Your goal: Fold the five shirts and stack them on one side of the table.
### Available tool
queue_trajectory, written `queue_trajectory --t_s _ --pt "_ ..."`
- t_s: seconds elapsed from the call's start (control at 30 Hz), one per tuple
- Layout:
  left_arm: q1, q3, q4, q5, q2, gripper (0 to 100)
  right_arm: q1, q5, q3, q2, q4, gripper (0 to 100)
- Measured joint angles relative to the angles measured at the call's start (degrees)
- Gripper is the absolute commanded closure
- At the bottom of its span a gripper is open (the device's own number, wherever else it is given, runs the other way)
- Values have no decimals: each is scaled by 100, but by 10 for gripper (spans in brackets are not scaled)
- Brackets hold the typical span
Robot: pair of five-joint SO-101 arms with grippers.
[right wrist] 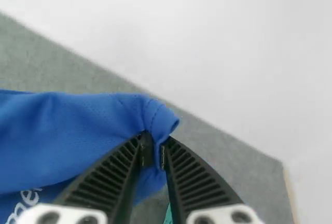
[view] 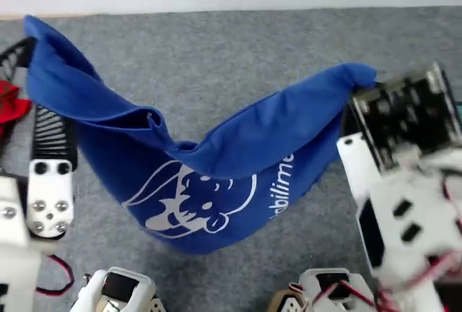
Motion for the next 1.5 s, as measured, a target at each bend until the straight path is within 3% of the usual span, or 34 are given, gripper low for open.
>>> queue_trajectory --t_s 0.23,0.6,0.8,1.03,1.17,1.5 --pt "0 -1116 -176 -369 774 998 9 0 0 -114 -26 987" --pt "0 -2664 -167 -1407 1749 998 633 0 -9 -642 -26 987" --pt "0 -2716 -132 -2171 1925 997 905 0 -9 -668 -70 987" --pt "0 -2716 809 -2927 1934 997 1231 0 18 -659 -589 987" --pt "-18 -2716 958 -3112 1952 997 1266 0 70 -633 -712 987" --pt "-1178 -2497 1064 -3279 1978 997 1723 0 246 -598 -1037 987"
